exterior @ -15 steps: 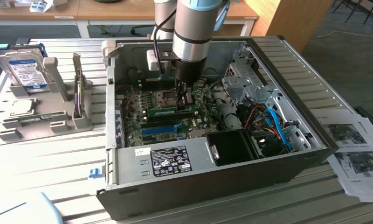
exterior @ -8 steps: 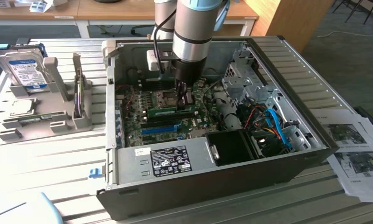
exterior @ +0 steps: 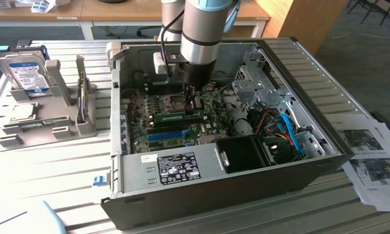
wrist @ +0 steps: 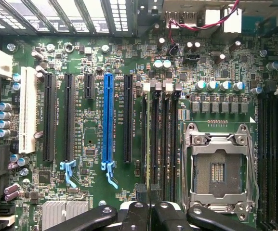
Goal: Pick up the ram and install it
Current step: 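Insert the ram into the slot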
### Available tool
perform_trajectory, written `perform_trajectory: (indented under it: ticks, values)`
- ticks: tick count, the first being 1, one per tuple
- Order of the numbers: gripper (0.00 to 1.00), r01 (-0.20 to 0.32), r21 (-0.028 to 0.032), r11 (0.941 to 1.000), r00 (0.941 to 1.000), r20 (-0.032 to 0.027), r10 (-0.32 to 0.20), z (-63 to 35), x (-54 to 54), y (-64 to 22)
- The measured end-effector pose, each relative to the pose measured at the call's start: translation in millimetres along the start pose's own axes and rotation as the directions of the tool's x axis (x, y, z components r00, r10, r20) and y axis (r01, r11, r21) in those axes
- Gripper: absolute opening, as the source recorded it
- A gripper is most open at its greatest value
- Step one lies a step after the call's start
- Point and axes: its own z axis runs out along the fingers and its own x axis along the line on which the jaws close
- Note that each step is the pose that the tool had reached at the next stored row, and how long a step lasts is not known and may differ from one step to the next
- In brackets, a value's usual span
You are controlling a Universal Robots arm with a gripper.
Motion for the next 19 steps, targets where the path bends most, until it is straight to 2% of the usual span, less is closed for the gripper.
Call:
perform_trajectory:
  ticks: [19]
  values:
    - [0.11,-0.007,0.0001,1.0000,1.0000,0.0002,0.007,1.8,0.0,-0.1]
